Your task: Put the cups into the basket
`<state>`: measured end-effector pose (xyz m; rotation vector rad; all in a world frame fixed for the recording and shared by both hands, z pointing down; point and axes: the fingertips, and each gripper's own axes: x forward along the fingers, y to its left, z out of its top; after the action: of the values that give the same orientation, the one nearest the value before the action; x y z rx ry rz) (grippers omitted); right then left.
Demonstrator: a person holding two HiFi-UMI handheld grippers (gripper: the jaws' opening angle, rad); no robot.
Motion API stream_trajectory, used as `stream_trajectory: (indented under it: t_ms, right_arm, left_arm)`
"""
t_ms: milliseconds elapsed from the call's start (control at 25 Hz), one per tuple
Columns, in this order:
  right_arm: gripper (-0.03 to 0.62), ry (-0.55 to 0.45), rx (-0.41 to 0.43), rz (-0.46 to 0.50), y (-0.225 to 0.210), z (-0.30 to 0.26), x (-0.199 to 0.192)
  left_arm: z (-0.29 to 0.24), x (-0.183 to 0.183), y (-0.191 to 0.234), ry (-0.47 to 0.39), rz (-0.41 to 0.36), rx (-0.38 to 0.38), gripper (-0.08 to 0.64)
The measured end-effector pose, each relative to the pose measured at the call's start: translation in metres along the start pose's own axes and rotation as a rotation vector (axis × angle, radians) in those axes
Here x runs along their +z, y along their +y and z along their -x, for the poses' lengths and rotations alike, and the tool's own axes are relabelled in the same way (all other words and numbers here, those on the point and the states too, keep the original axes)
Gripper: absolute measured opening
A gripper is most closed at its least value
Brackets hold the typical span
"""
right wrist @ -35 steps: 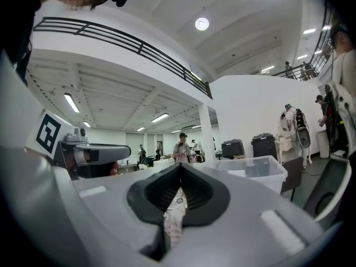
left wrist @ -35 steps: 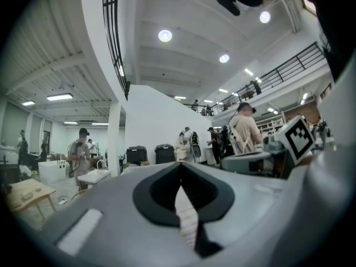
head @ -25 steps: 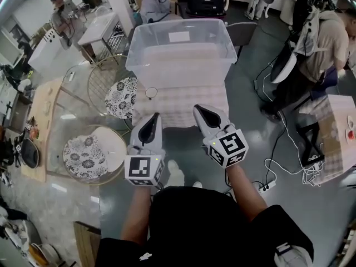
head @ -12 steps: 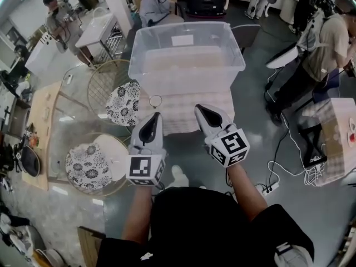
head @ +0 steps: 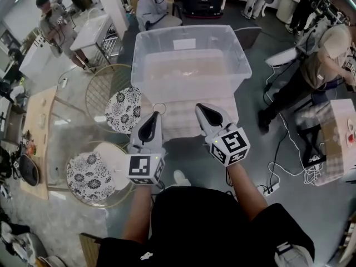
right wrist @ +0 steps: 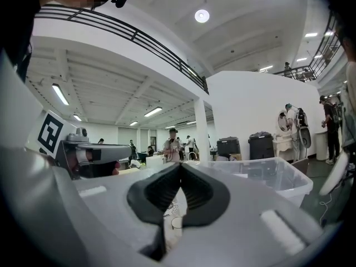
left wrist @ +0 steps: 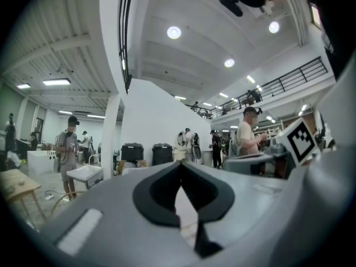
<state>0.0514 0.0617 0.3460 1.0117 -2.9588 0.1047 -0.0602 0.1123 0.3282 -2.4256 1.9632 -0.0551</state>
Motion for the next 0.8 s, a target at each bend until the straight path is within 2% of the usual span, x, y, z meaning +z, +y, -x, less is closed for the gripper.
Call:
stream_trajectory:
  t_ms: [440,800]
  right_arm:
    - [0.000,0.020,-0.067,0.022,-0.004,-0.052,0.005]
    - [0.000,0.038,-0.133,0.028,-0.009,-0.065,0.003]
  left_arm:
    - [-0.023,-0.001,0.054,-0.017,0.027,-0.025,0.006]
    - [-0.032,-0.006,0.078,-0.022,0.049,-0.048,0.006]
